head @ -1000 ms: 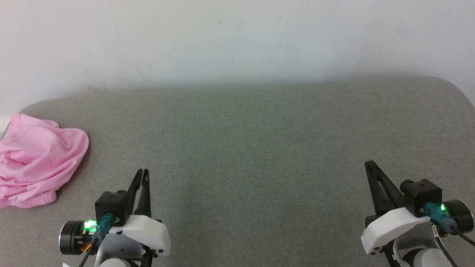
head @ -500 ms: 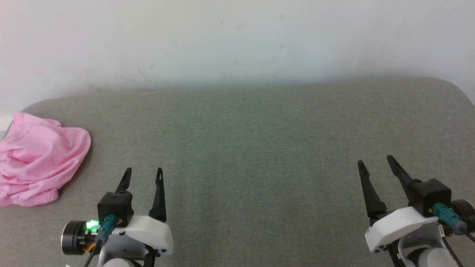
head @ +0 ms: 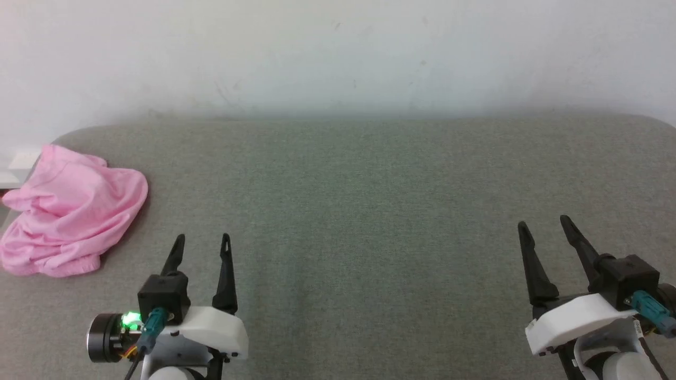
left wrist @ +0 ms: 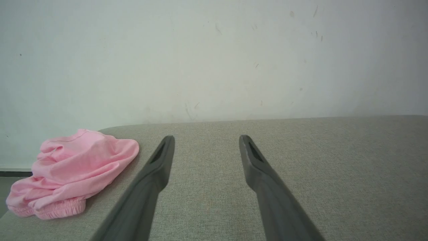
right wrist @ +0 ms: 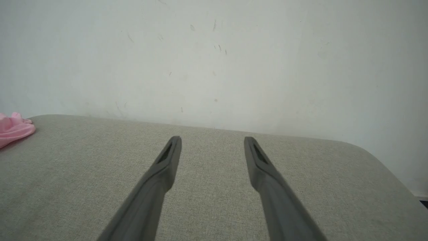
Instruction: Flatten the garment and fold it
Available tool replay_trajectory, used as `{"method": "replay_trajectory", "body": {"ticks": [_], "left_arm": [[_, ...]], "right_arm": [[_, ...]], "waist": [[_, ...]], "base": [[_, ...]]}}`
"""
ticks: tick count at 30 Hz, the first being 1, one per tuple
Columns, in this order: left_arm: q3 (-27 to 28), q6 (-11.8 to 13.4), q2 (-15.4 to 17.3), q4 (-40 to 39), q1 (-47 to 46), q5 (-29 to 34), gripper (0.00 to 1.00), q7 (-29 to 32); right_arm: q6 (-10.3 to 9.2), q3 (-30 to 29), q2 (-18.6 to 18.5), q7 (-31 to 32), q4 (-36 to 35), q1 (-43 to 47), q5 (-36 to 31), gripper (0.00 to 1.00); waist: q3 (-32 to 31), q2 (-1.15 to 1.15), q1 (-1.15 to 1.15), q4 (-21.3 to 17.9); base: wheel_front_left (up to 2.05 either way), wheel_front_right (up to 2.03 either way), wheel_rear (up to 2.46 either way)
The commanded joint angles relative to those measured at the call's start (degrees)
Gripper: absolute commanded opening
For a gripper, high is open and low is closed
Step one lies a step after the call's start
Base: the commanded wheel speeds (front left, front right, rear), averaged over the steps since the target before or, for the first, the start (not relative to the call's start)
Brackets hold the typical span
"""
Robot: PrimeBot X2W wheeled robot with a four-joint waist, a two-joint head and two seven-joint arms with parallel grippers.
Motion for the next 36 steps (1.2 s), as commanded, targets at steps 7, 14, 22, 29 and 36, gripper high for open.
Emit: {"method": "replay_trajectory", "body": {"ticks": [7,14,22,29,36], "left_arm": [[-0.6,1.6,0.2,-0.4,-0.6,-0.1,1.0,-1.2],[-0.7,2.7,0.2,-0.6,-0.7,-0.3,1.0,-2.0],[-0.5,3.9,0.1,-0.9,-0.7,-0.4,1.0,-3.0],[0.2,5.1,0.0,-1.4,-0.5,-0.8,1.0,-3.8],[1.3,6.0,0.0,-1.6,-0.6,-0.9,1.0,-4.7]], "right_arm": [[-0.03,-0.6,0.1,-1.2,-0.7,0.4,1.2,1.0],[-0.04,-0.9,0.1,-2.0,-1.0,0.5,1.9,1.0],[-0.05,-1.3,0.1,-3.0,-1.4,0.6,2.6,1.0],[-0.05,-1.7,0.1,-3.8,-1.8,0.7,3.2,1.0],[-0.06,-2.2,0.2,-4.6,-2.1,0.9,3.9,1.0]], "waist": [[0.6,0.0,0.0,2.8],[1.0,0.0,0.0,5.5],[1.4,0.0,0.0,8.8],[1.8,0.0,0.0,11.4],[2.0,0.0,0.0,13.7]], "base": [[0.0,0.0,0.0],[0.0,0.0,0.0],[0.0,0.0,0.0],[0.0,0.0,0.0],[0.0,0.0,0.0]]}}
